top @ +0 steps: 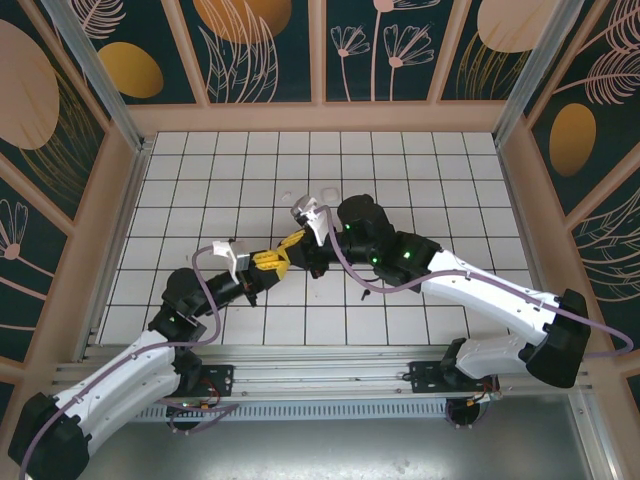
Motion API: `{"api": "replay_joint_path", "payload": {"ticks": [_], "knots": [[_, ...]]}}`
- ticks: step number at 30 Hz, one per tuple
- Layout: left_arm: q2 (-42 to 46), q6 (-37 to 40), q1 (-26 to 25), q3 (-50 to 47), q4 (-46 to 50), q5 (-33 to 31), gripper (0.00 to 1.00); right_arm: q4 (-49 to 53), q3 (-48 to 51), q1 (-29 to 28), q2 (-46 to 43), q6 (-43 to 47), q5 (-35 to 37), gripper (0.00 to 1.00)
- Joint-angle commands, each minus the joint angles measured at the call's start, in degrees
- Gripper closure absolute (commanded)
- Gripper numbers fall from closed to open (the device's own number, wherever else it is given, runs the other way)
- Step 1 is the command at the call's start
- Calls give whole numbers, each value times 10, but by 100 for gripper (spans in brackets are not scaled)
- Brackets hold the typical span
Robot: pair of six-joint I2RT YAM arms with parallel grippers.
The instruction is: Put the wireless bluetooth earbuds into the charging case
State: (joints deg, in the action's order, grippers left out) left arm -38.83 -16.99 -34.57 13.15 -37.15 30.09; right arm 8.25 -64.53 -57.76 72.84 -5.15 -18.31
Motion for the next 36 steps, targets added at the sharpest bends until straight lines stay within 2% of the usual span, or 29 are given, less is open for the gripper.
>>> {"api": "replay_joint_path", "payload": {"ticks": [1,20,36], "knots": [[11,-8,-3,-6,-31,20,100,6,-25,-4,-4,8,17,91],[58,-14,-2,-11,-20,3,100,27,-16,-11,5,18,16,91],[59,-26,-2,-15,-39,-6,100,22,-2,-13,9,18,-1,89]]}}
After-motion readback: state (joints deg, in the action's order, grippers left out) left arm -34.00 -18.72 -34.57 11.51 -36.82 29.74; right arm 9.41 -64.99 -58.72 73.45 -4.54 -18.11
